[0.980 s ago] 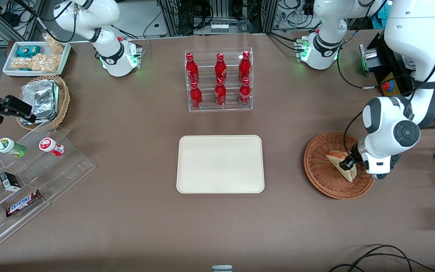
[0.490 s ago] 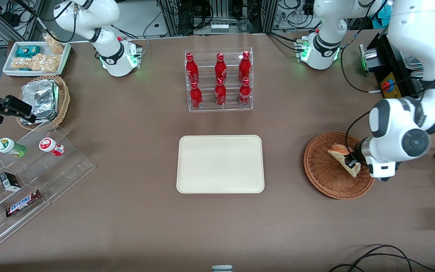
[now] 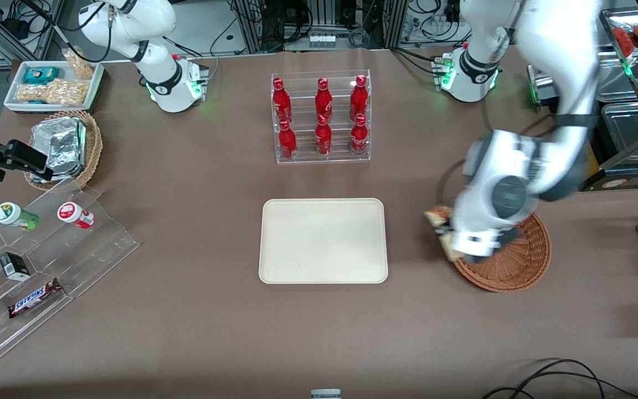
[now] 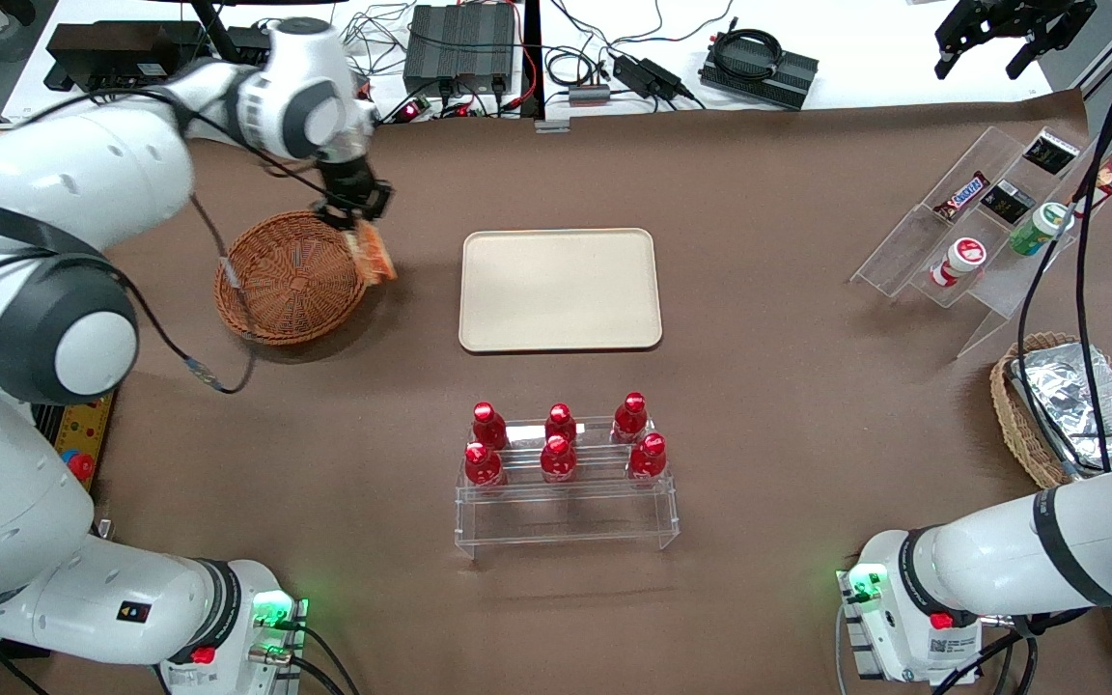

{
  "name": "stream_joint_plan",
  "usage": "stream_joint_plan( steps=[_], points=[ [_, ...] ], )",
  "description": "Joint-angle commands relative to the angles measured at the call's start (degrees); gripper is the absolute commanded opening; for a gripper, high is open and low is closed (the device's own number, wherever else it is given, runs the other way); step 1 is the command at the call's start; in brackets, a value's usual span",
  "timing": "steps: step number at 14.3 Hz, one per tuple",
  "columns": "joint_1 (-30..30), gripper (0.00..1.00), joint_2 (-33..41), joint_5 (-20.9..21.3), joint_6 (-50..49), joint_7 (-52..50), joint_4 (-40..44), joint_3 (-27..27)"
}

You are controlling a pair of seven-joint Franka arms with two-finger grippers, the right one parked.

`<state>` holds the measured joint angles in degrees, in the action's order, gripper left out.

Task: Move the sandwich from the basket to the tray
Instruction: 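Lift the sandwich and carry it with the left gripper over the tray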

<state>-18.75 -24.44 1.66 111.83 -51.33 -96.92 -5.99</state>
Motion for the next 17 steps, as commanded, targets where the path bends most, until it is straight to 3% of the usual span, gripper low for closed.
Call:
stream_joint_plan(
  steps=[1, 5, 8, 15, 16, 17],
  points=[
    [-8.6, 0.07, -7.7, 1.1, 0.6, 0.5, 9.6, 0.9],
    [-14.4, 0.07, -16.3, 0.8, 3.9, -1.8, 19.4, 0.8],
    [-18.1, 0.07, -19.3, 1.3, 11.4, -2.9, 19.6, 0.7],
    [-19.9, 0.09, -22.0, 2.7, 14.1, 1.2, 20.3, 0.5],
    [-20.0, 0.17, -22.3, 2.6, 14.2, 1.1, 20.3, 0.5],
    [-19.9, 0.59, -22.4, 2.1, 14.3, 0.5, 20.3, 0.4]
  ],
)
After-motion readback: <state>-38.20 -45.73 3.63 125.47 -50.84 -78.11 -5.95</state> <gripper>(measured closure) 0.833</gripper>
